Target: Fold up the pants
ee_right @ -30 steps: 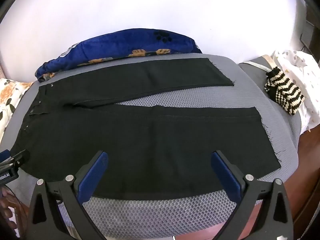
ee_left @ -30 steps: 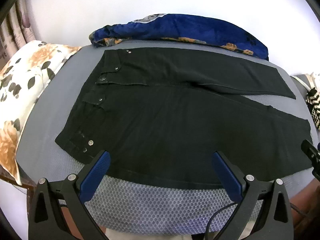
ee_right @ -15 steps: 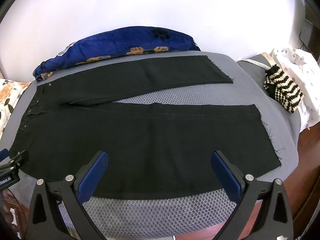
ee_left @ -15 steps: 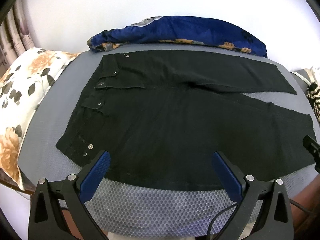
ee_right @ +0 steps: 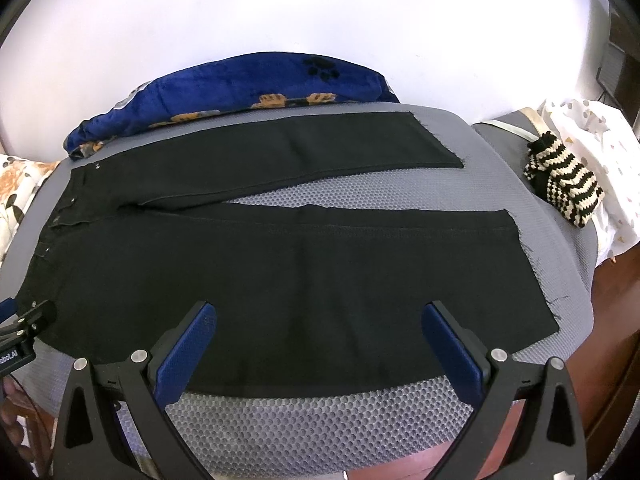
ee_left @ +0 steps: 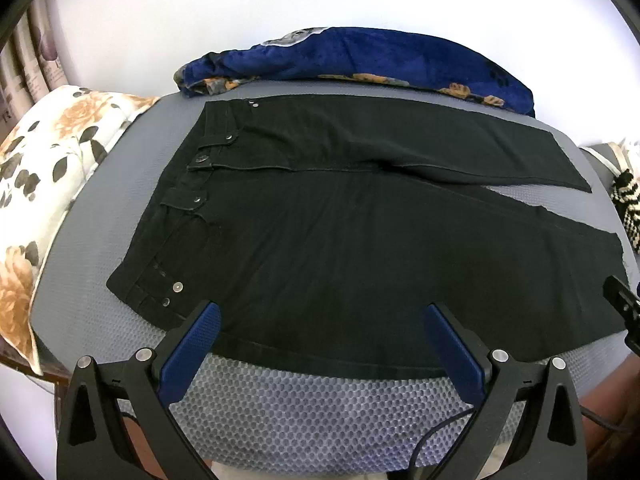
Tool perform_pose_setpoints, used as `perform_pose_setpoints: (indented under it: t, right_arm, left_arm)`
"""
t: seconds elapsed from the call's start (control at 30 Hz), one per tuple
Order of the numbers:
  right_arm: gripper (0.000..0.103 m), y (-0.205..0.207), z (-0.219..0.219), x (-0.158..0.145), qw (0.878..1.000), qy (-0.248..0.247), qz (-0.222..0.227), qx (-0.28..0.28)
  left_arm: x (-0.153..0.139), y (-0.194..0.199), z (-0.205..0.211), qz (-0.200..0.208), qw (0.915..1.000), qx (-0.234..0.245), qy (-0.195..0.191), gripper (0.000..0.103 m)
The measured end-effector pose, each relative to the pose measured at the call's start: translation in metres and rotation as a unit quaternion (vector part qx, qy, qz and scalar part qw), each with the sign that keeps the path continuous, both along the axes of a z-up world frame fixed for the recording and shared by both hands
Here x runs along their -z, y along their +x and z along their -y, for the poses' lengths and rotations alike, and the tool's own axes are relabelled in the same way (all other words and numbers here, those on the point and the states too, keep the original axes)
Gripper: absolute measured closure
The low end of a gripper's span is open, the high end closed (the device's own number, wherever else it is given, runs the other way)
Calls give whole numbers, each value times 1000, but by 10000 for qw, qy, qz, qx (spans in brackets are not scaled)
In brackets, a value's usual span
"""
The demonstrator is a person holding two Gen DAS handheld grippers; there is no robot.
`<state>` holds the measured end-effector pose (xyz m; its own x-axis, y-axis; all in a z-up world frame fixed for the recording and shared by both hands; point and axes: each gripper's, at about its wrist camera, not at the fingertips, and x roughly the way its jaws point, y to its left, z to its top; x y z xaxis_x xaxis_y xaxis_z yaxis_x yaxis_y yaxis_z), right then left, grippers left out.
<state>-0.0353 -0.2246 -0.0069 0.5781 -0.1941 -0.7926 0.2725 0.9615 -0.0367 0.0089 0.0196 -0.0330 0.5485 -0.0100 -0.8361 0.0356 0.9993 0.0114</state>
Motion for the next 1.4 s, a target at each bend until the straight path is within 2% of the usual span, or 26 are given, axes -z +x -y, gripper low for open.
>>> perform_pose_setpoints:
  t: [0.33, 1.4]
  right_arm:
    - [1, 0, -2, 0, 10000, -31, 8, -6]
    - [1, 0, -3, -2, 10000, -5, 17, -79]
  left_arm:
    - [5, 2, -3, -105, 9999, -89, 16, 2]
    - [3, 1, -3, -45, 10000, -13, 35, 2]
